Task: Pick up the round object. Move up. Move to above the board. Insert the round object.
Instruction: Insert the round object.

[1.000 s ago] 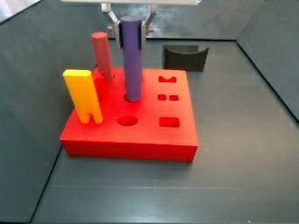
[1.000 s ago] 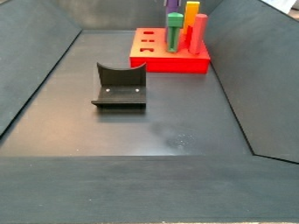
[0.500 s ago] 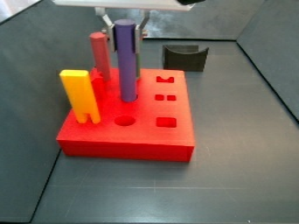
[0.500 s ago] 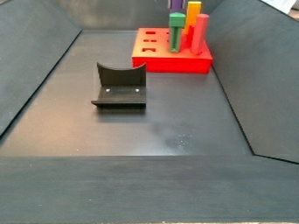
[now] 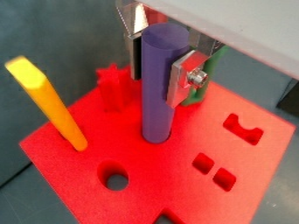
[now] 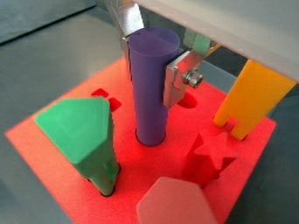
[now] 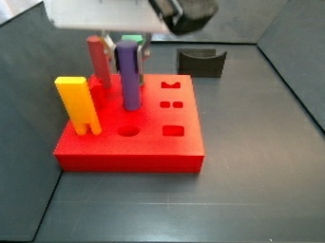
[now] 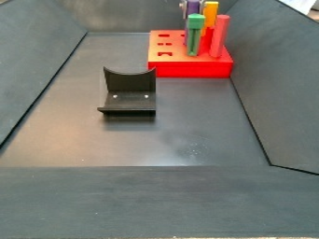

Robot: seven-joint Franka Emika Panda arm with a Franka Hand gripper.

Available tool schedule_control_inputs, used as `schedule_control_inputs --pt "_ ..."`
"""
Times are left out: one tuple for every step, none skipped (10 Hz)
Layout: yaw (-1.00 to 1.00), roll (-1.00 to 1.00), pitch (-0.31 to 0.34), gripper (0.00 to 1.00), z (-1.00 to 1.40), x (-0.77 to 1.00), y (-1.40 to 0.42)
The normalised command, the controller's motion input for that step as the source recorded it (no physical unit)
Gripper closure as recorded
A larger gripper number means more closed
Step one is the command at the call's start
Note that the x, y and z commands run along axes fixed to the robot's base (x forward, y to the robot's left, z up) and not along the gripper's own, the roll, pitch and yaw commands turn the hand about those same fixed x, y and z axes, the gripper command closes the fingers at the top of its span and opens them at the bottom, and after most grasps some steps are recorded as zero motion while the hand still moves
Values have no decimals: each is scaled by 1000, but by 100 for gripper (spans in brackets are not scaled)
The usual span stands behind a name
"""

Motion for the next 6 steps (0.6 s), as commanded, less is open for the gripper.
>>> schedule_control_inputs --pt "0 90 -69 100 -717 40 -140" --pt "0 14 -81 100 -657 11 -91" --pt "0 -150 -180 100 -400 0 20" --pt "0 -140 -129 100 -143 0 71" --pt "0 -9 0 100 0 0 0" --pt "0 0 0 100 0 0 0"
